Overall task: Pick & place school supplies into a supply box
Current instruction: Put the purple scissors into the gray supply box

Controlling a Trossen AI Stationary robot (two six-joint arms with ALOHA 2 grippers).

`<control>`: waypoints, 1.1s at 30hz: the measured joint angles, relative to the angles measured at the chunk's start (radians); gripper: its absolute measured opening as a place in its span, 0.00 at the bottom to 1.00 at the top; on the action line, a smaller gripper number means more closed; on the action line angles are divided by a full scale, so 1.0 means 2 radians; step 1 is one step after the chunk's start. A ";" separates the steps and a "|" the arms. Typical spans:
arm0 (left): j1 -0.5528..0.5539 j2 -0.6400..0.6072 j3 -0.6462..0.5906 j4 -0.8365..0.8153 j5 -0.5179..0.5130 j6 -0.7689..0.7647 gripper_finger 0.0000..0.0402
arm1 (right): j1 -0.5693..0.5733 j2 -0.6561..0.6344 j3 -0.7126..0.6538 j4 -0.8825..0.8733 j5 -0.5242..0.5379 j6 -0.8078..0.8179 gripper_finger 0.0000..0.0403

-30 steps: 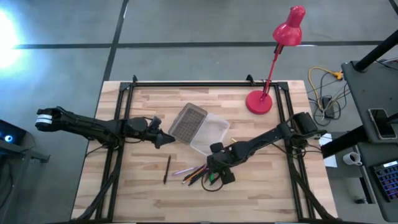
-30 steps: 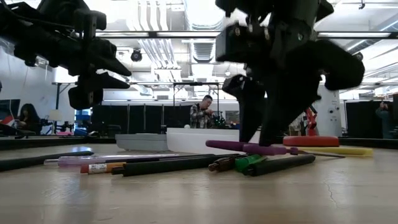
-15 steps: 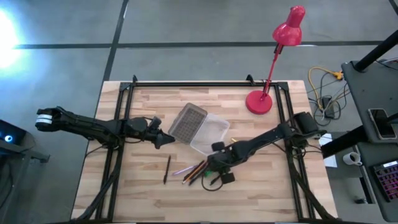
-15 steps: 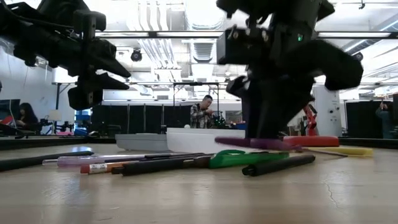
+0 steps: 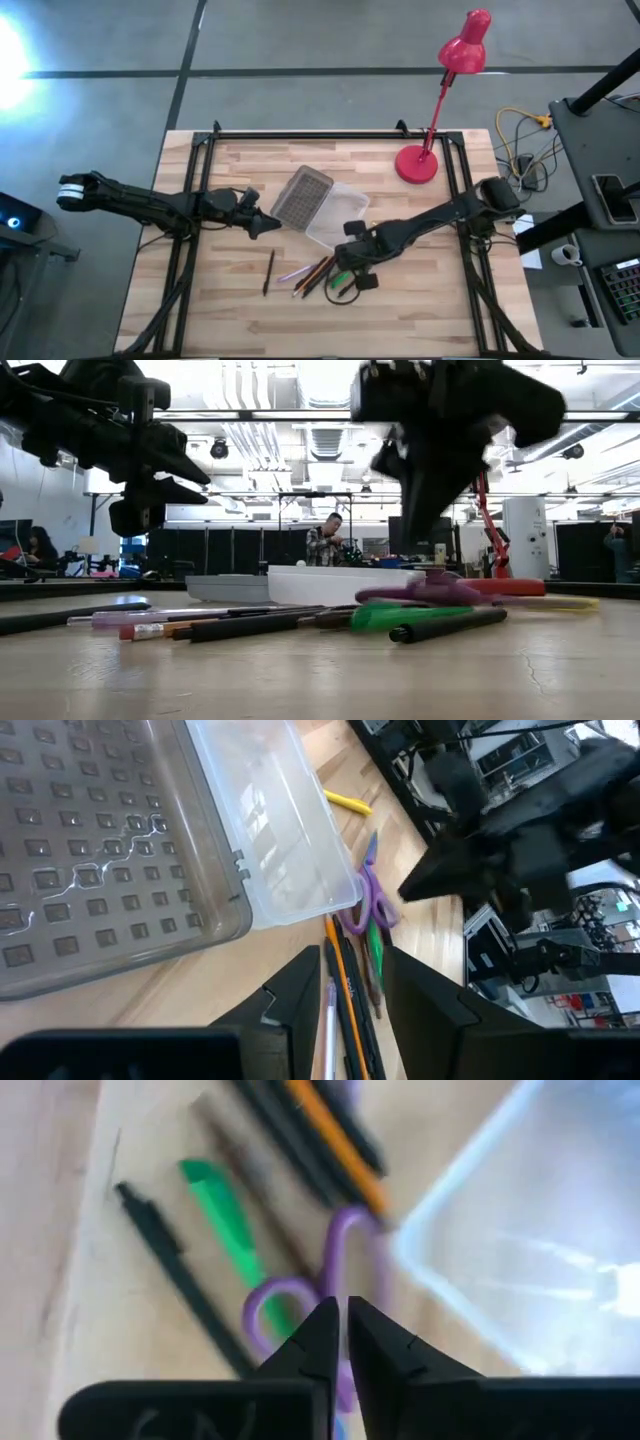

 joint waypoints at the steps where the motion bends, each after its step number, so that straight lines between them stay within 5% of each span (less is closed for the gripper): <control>1: 0.000 0.000 0.000 0.000 0.000 0.000 0.24 | 0.000 -0.007 0.005 -0.006 0.016 -0.010 0.02; 10: 0.000 -0.002 0.000 0.000 0.000 0.000 0.24 | -0.050 -0.028 0.051 -0.074 0.059 -0.065 0.02; 15: 0.000 -0.004 0.005 0.000 0.000 0.000 0.24 | -0.071 -0.026 0.049 -0.076 -0.062 -0.063 0.02; 18: 0.000 -0.004 0.005 0.000 0.000 0.000 0.24 | -0.065 -0.025 0.029 -0.085 -0.083 -0.062 0.05; 33: 0.000 -0.003 0.001 0.000 0.000 0.000 0.24 | -0.029 -0.024 -0.054 0.047 -0.094 -0.047 0.44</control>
